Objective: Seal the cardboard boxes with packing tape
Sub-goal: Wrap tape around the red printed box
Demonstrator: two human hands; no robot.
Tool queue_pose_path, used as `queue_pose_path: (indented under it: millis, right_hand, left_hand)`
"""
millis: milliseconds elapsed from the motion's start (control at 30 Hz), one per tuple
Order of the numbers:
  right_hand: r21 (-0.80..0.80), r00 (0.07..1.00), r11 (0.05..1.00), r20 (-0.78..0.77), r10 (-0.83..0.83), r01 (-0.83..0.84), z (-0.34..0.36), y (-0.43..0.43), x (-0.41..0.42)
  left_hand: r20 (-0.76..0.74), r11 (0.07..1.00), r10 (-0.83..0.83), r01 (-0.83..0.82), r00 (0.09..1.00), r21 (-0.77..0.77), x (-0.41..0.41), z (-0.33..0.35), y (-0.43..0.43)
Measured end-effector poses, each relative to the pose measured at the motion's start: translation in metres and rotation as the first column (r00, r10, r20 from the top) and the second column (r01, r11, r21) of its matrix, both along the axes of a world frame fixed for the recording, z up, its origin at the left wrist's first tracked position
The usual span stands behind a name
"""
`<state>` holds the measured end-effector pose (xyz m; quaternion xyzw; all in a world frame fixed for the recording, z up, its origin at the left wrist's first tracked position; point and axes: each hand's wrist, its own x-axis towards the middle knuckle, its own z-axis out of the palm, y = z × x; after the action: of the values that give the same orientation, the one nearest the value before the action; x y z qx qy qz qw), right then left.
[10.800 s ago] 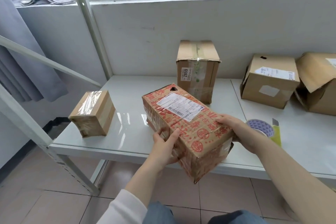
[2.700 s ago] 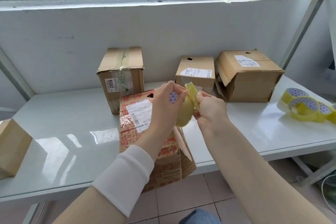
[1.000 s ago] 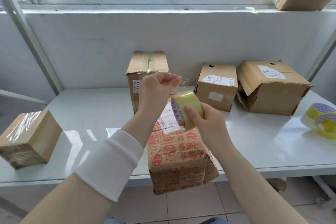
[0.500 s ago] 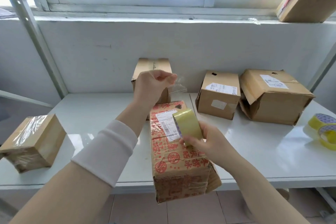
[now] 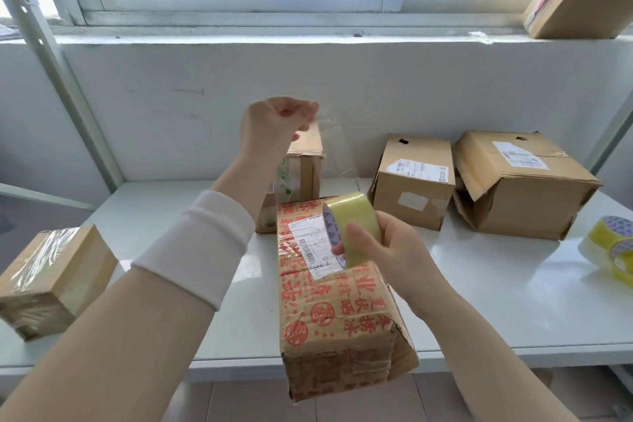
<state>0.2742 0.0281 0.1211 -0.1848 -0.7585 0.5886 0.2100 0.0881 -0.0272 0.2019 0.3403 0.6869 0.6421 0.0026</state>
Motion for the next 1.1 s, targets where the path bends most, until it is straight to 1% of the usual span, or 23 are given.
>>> queue_pose_path:
  millis: [67, 100, 167, 267, 300, 367, 400, 467, 567, 667, 833, 933, 1100]
  right_hand:
    - [0.095, 0.995, 0.993, 0.078, 0.055, -0.063, -0.008, 0.002, 0.002]
    - [0.105, 0.995, 0.993, 0.084, 0.047, -0.055, -0.013, 0.002, 0.004]
    - [0.066, 0.999, 0.998, 0.046, 0.000, -0.003, -0.017, 0.002, 0.005]
    - [-0.066, 0.998, 0.996, -0.022, -0.056, 0.055, -0.010, 0.000, 0.003]
    - [-0.065, 0.997, 0.996, -0.034, -0.069, 0.067, -0.007, 0.001, 0.003]
    - [-0.054, 0.993, 0.993, -0.043, -0.107, 0.105, -0.004, 0.001, 0.002]
    - [-0.079, 0.990, 0.988, -0.043, -0.138, 0.134, -0.004, 0.000, 0.001]
    - [-0.124, 0.980, 0.974, -0.034, -0.194, 0.189, -0.004, 0.002, 0.001]
    - [-0.111, 0.982, 0.977, -0.006, -0.186, 0.184, -0.004, 0.005, 0.005]
    - [-0.094, 0.985, 0.981, 0.003, -0.172, 0.171, -0.004, 0.010, 0.015]
    - [-0.116, 0.975, 0.968, 0.006, -0.222, 0.221, -0.001, 0.027, 0.018]
    - [-0.161, 0.981, 0.968, 0.012, -0.195, 0.195, -0.002, 0.023, 0.018]
    - [-0.328, 0.999, 0.944, -0.015, -0.036, 0.029, -0.009, 0.004, 0.024]
  left_hand:
    - [0.031, 0.999, -0.005, 0.007, 1.000, -0.044, -0.010, -0.006, 0.004]
    - [0.024, 0.997, -0.010, 0.012, 1.000, -0.070, -0.014, -0.008, 0.007]
    - [-0.025, 0.996, -0.018, 0.015, 1.000, -0.088, -0.015, -0.009, 0.012]
    - [-0.113, 0.998, -0.019, 0.011, 0.993, -0.068, -0.008, 0.001, 0.020]
    - [-0.124, 0.999, -0.012, 0.006, 0.992, -0.047, -0.008, 0.006, 0.021]
    - [-0.088, 0.999, 0.013, -0.009, 0.996, 0.043, -0.014, 0.018, 0.022]
    - [-0.061, 0.996, 0.024, -0.018, 0.998, 0.092, -0.018, 0.024, 0.022]
    - [-0.042, 0.992, 0.023, -0.018, 0.999, 0.127, -0.025, 0.029, 0.024]
    - [0.012, 0.998, 0.011, -0.012, 1.000, 0.059, -0.033, 0.017, 0.029]
    - [0.053, 0.996, 0.086, -0.084, 0.995, -0.028, -0.049, -0.005, 0.029]
    - [0.141, 0.989, 0.144, -0.146, 0.979, 0.001, -0.056, -0.023, 0.026]
    - [0.157, 0.989, 0.147, -0.148, 0.977, -0.004, -0.059, -0.028, 0.026]
    - [0.159, 0.990, 0.133, -0.125, 0.978, -0.064, -0.058, -0.033, 0.035]
